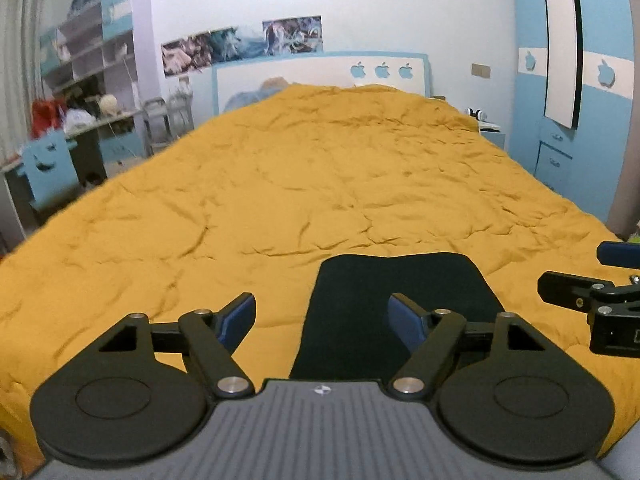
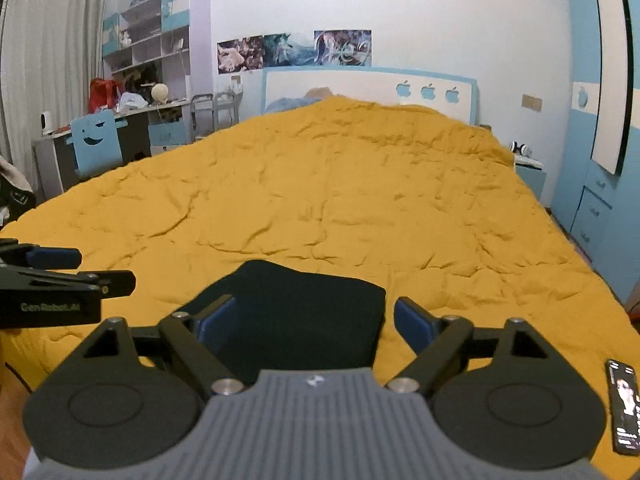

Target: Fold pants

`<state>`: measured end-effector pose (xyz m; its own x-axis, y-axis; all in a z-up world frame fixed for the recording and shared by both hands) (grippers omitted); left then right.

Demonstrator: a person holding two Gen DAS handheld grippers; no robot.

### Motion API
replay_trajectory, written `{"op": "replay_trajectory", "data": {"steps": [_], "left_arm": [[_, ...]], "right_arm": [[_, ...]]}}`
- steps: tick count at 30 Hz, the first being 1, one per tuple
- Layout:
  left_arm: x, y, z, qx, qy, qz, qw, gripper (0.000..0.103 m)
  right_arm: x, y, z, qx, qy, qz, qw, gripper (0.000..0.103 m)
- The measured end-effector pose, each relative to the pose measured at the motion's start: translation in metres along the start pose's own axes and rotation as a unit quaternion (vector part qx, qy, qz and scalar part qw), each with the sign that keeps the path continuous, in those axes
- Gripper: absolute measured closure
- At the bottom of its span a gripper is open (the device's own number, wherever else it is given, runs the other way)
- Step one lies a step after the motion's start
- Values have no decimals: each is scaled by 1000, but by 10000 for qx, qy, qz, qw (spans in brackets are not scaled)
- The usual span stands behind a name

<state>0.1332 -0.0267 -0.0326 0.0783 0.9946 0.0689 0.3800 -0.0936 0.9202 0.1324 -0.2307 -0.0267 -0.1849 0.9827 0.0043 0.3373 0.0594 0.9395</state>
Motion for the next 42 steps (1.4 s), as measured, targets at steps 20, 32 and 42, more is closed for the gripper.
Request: {"op": "replay_trajectory", "data": {"steps": [20,32,42], "left_arm": [[-16,-58,-14,940,11,-196,9954,13],[-22,-64,-17,965,-42,-159,9952,13],[-22,-63,-18,943,-37,-134,9955,13]], "right_arm": [[14,-76,-37,963,-132,132,9952,21],[14,-77,-32,1038,-105,194,9944,21],[14,-77,-33,1027,-103,214,9944,21]]}}
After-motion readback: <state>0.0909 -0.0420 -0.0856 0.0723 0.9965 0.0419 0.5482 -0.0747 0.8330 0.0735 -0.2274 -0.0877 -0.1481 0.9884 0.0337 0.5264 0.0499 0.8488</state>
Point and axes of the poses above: each gripper's, at about its wrist camera, not at the fingertips, and z roughly the way its jaws point, x to its left, y to its top, the point moved 7 cm from there along z, roughly the way its jaws point, and after that the axes turned 10 degrees about -x, right-handed, at the moved point
